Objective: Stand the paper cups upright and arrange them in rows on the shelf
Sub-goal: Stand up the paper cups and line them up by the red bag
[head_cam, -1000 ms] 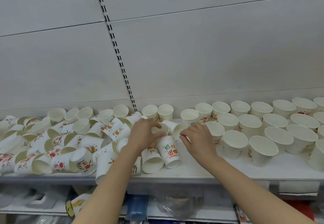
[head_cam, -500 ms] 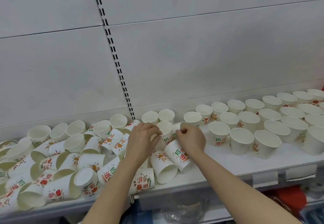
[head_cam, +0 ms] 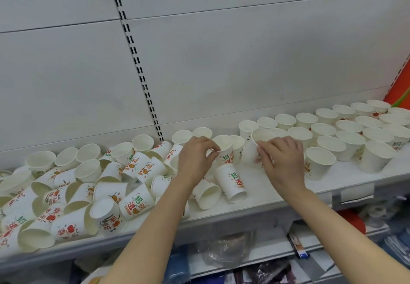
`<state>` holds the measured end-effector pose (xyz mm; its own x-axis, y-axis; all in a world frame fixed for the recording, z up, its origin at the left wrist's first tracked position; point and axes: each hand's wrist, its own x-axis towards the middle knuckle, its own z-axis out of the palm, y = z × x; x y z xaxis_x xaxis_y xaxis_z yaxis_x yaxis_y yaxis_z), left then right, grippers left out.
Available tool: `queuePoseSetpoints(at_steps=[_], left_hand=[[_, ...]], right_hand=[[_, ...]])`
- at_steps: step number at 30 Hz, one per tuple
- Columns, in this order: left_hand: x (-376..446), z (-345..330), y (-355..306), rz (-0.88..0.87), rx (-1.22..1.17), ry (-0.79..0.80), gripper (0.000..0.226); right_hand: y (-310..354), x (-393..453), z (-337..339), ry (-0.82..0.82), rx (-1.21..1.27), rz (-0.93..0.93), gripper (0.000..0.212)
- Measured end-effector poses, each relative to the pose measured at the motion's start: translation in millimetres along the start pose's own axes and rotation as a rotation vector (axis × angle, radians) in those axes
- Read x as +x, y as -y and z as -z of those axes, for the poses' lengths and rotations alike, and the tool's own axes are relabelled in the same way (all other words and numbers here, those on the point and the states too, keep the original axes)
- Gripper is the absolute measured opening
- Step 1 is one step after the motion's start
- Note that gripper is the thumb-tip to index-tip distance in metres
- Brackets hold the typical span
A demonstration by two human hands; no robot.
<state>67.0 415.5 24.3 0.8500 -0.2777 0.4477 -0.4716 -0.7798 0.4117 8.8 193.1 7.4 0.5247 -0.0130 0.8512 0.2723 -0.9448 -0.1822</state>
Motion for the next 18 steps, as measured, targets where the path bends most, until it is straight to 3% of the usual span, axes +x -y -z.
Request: queuePoseSetpoints(at_steps=[8, 13, 16, 18], left_hand=[[15, -34, -27, 0.069, 0.135, 0.262, 0.014], [-4, -34, -35, 0.25, -0.01, 0.002, 0.011], [-14, -38, -48, 0.132, -0.064, 0.066, 0.007], [-14, -44, -57, 0.046, -0.046, 0.193, 0.022]], right_hand=[[-29, -39, 19, 0.092, 0.013, 0.095, 0.013], [-45, -48, 8, 0.153, 0.006, 0.063, 0.014], [-32, -49, 17, 0.079, 0.076, 0.052, 0.018], [-18, -55, 20, 0.094, 0.129, 0.062, 0.018]])
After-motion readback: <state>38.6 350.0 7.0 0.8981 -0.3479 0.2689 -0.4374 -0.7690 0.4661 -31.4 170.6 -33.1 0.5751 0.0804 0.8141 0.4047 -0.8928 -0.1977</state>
